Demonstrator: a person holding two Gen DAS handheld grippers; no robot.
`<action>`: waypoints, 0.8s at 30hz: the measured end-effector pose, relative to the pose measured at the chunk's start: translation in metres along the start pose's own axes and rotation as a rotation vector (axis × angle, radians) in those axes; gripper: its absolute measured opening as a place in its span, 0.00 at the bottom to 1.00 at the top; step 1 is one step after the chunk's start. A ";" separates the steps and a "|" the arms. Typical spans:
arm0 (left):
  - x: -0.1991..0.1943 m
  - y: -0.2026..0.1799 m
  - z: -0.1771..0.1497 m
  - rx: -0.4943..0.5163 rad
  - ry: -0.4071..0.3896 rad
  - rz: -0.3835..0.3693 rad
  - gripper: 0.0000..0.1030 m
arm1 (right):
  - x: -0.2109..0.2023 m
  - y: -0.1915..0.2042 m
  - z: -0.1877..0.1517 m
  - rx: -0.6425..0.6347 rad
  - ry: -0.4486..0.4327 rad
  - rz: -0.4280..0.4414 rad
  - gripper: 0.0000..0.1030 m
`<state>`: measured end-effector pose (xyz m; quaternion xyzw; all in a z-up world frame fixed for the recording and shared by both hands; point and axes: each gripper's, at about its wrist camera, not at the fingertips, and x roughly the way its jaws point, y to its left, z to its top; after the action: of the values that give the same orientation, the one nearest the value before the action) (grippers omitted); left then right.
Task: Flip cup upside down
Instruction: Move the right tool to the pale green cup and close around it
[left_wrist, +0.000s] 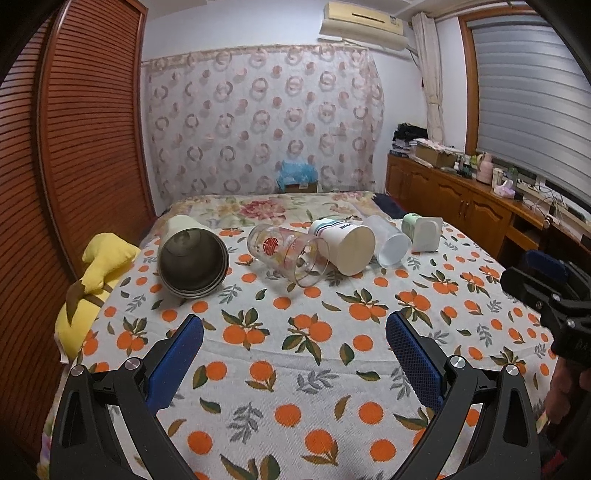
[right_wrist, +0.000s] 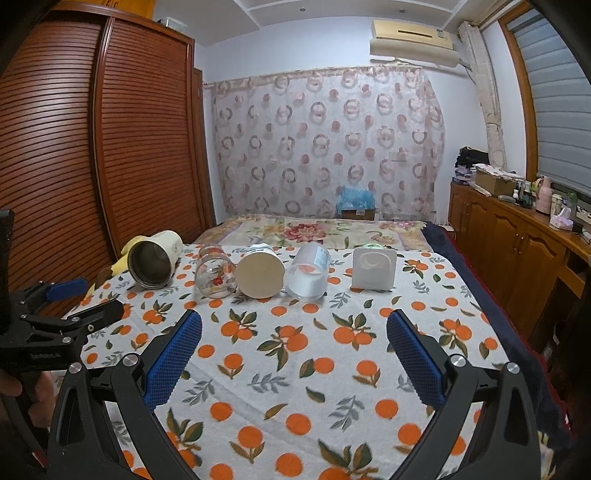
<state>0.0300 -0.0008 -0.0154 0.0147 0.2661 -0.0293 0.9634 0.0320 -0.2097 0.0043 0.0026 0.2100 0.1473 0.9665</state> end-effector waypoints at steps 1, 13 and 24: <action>0.003 0.001 0.002 0.003 0.006 -0.004 0.93 | 0.002 -0.001 0.002 -0.005 -0.001 -0.002 0.97; 0.030 0.002 0.023 0.032 0.035 -0.009 0.93 | 0.027 -0.018 0.030 -0.048 0.010 -0.007 0.94; 0.062 -0.010 0.036 0.094 0.114 -0.055 0.93 | 0.085 -0.053 0.063 -0.078 0.178 0.029 0.83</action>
<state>0.1010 -0.0151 -0.0165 0.0545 0.3192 -0.0672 0.9437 0.1463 -0.2330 0.0237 -0.0449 0.2891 0.1691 0.9412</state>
